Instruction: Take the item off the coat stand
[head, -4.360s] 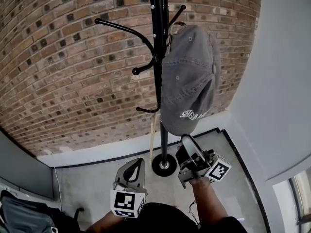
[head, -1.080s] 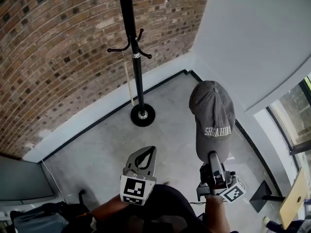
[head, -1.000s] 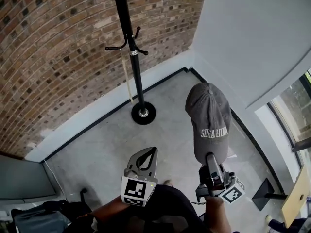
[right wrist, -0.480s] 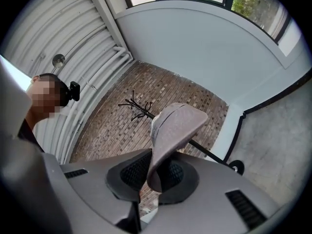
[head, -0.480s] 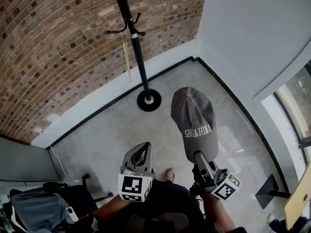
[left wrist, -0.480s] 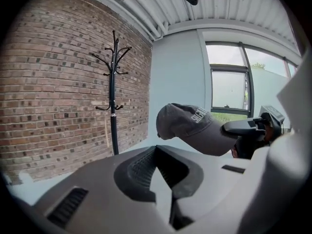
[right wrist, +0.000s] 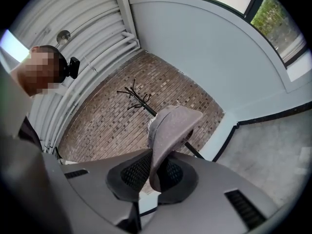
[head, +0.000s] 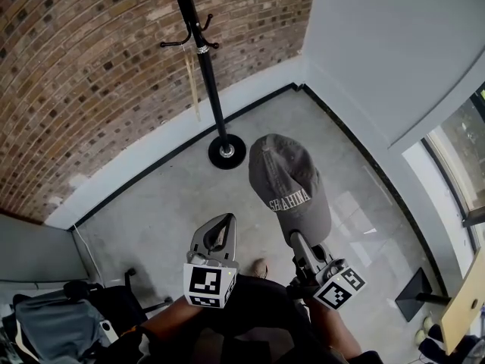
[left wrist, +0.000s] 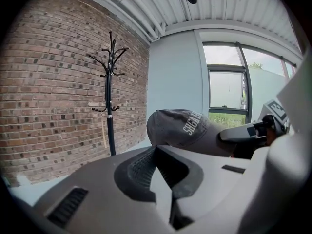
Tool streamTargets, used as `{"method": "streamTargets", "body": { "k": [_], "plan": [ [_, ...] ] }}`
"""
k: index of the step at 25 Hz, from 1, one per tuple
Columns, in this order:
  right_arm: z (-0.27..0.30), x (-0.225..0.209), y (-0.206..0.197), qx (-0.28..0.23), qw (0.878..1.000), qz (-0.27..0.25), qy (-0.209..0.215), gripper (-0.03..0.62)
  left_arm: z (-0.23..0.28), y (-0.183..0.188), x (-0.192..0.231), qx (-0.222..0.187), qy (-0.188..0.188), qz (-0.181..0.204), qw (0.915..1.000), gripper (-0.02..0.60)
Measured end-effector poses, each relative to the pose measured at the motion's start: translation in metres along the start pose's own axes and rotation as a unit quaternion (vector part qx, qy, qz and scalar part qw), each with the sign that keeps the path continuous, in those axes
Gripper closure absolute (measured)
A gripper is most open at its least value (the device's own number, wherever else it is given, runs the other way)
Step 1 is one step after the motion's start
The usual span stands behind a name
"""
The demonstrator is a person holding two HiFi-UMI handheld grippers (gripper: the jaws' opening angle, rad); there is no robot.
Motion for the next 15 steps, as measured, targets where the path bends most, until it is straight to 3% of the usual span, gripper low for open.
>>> {"method": "streamTargets", "body": {
  "k": [15],
  "plan": [
    [0.011,-0.003,0.006,0.005,1.0,-0.002,0.002,0.563,0.013,-0.001,0.007,0.004,0.002,-0.001,1.0,0.557]
  ]
}}
Point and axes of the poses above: the fingertips, and each gripper's own axes: z forward along the fingers, x to its left, y out of its top, the point moved 7 cm from there along -z, backward along the fingers, and after that the axes turned 15 degrees about z, right-handed, at the moved point
